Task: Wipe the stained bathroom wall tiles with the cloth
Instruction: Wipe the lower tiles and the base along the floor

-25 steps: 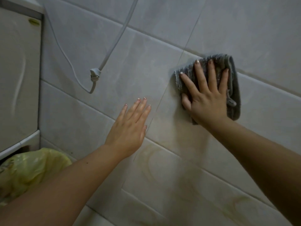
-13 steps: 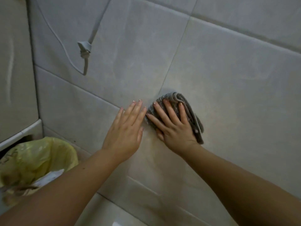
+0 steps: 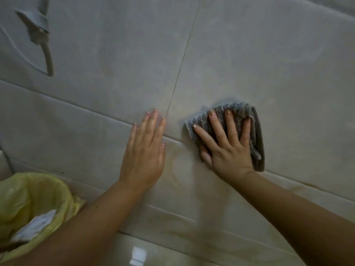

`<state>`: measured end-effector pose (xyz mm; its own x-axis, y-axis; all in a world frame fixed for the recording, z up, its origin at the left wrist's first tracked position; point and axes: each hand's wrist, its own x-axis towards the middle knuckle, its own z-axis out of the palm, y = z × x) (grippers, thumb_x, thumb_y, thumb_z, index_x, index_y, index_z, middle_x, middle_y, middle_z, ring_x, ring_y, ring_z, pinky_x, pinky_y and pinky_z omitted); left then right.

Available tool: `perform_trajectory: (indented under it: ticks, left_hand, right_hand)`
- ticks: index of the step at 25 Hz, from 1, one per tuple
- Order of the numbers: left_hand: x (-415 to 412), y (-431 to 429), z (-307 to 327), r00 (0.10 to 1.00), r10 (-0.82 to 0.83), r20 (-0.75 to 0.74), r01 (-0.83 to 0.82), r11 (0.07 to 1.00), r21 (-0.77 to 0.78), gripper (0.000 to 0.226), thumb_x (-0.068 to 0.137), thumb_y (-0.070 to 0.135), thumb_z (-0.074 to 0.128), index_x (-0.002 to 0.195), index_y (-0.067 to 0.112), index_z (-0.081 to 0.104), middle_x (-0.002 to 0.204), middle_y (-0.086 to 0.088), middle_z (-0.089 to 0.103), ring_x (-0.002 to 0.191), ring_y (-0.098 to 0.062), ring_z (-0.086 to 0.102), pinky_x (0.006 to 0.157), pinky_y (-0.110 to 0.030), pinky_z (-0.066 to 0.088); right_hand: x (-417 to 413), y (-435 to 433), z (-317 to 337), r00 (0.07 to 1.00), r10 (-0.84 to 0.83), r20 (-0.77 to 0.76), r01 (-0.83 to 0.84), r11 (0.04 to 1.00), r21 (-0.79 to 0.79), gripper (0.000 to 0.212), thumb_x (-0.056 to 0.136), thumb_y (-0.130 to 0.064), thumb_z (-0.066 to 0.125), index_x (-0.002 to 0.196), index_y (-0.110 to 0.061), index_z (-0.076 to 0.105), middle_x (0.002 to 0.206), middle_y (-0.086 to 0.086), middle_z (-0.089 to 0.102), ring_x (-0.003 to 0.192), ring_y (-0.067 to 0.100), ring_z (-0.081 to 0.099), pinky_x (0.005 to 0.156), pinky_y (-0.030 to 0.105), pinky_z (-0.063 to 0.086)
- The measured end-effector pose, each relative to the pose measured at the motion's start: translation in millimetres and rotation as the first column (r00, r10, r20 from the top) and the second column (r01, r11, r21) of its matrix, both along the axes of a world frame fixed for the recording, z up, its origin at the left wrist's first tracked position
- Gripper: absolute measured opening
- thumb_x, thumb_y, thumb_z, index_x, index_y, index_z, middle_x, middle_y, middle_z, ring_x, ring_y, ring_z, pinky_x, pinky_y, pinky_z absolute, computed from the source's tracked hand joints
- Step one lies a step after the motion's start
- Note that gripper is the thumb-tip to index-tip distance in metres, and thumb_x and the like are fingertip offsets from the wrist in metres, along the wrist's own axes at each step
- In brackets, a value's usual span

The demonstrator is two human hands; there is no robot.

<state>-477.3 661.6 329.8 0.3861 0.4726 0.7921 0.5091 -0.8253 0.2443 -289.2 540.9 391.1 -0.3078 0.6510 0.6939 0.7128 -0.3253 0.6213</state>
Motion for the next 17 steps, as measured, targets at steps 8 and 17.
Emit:
perform_trajectory:
  ticks: [8, 17]
  left_hand:
    - [3, -7, -52, 0.966, 0.106, 0.234, -0.061, 0.979, -0.192, 0.059, 0.098, 0.01, 0.033, 0.155, 0.01, 0.019, 0.163, -0.013, 0.015, 0.152, -0.025, 0.009, 0.122, -0.052, 0.014]
    - [27, -76, -118, 0.933, 0.144, 0.33, 0.038, 0.873, -0.487, 0.06, 0.101, 0.032, 0.029, 0.152, 0.035, -0.002, 0.162, 0.02, -0.011, 0.148, 0.0, -0.013, 0.123, -0.036, 0.001]
  right_hand:
    - [-28, 44, -62, 0.983, 0.167, 0.074, -0.156, 0.979, -0.131, 0.06, 0.093, -0.038, 0.053, 0.149, -0.027, 0.036, 0.158, 0.005, 0.027, 0.147, 0.03, 0.019, 0.119, 0.055, 0.001]
    - [6, 6, -99, 0.952, 0.286, 0.105, -0.242, 0.919, -0.31, 0.066, 0.086, -0.032, 0.065, 0.147, -0.026, 0.041, 0.157, 0.006, 0.031, 0.146, 0.03, 0.024, 0.121, 0.052, 0.003]
